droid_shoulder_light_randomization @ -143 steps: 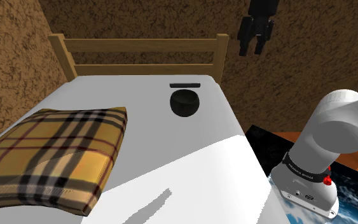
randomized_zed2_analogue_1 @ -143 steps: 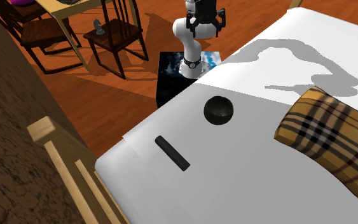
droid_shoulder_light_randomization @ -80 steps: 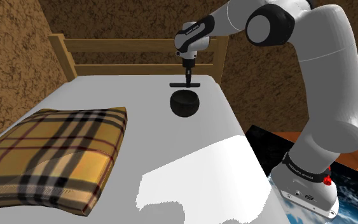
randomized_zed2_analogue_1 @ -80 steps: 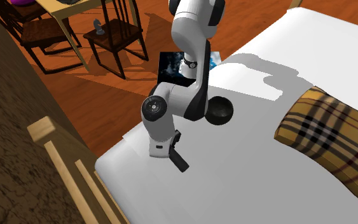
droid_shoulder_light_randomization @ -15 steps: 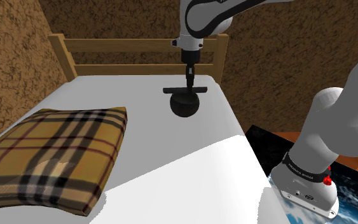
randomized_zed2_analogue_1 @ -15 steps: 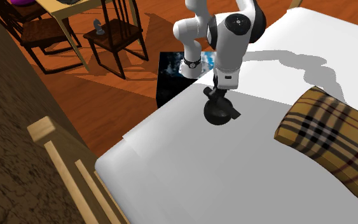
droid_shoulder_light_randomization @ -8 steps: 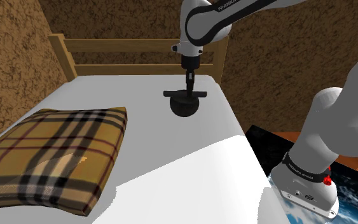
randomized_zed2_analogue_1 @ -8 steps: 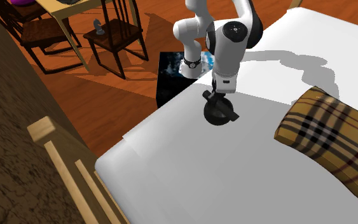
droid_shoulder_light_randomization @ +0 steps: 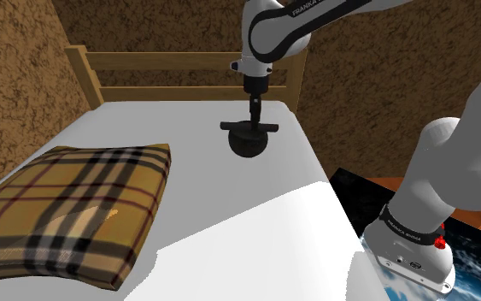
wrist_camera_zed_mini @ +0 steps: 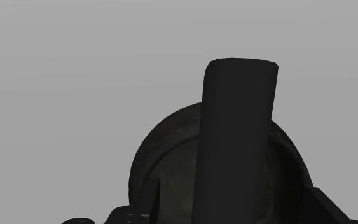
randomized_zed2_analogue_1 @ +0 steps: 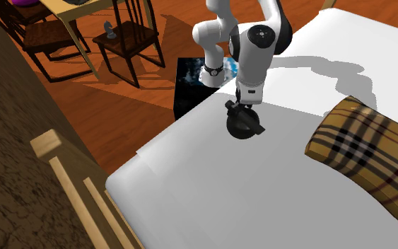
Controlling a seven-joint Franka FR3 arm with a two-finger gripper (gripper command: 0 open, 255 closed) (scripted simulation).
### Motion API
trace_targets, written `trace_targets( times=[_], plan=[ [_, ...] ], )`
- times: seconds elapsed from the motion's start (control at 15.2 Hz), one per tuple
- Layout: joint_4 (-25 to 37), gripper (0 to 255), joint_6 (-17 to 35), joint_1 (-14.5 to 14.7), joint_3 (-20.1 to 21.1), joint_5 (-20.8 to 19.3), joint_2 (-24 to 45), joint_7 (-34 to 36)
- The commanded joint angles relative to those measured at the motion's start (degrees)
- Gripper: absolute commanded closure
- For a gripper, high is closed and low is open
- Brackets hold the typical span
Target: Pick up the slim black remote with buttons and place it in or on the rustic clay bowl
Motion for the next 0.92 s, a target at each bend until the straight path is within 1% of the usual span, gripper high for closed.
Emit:
trace_targets(
  times=[0.0,0.07,0.33,0.86],
  plan=[
    [0.0,0,0.0,0.0,0.0,0.0,0.02,0.0],
    [-0.05,0,-0.04,-0.01,-0.01,-0.02,-0.07,-0.01],
    [5.41,0,-7.39,-0.18,-0.12,-0.47,-1.96,0.28],
    [5.41,0,-7.39,-0.18,-0.12,-0.47,-1.96,0.28]
  ],
)
